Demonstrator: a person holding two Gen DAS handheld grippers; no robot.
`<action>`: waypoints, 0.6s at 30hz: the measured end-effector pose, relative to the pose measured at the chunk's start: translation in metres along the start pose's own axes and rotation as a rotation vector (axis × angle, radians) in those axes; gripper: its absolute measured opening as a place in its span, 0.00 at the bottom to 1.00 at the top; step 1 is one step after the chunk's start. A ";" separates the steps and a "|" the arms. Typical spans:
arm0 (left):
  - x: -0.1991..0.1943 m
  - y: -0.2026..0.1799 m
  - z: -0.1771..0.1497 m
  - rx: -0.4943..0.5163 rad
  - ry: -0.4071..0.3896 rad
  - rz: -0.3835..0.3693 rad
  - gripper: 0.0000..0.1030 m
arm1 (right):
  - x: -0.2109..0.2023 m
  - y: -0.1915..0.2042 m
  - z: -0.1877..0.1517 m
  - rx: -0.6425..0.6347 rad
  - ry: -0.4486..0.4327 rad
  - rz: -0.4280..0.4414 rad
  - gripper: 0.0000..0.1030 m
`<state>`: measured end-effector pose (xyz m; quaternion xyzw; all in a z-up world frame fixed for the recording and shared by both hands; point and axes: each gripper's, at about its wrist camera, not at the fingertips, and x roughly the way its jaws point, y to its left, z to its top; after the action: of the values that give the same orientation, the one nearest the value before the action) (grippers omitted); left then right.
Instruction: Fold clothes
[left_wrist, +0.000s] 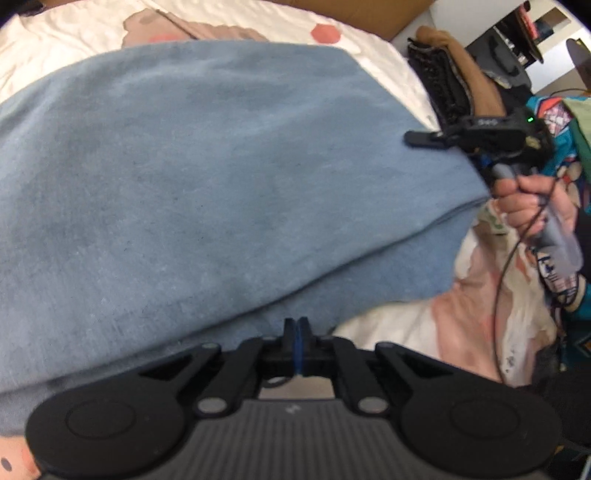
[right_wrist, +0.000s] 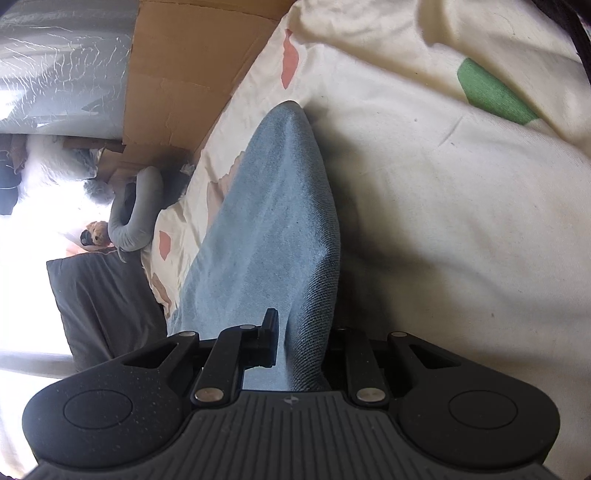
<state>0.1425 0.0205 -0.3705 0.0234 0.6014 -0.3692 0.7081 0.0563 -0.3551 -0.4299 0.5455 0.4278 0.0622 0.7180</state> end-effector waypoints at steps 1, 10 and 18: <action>-0.005 -0.001 0.003 0.003 -0.012 0.006 0.02 | 0.000 -0.001 0.000 0.002 -0.001 0.001 0.16; -0.024 0.015 0.045 -0.071 -0.114 0.097 0.08 | -0.001 -0.002 0.000 0.011 -0.004 0.006 0.16; 0.001 0.029 0.074 -0.165 -0.145 0.175 0.08 | 0.000 -0.003 0.000 0.018 0.002 0.002 0.18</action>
<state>0.2206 0.0056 -0.3630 -0.0092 0.5728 -0.2561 0.7786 0.0548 -0.3562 -0.4318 0.5522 0.4286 0.0598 0.7126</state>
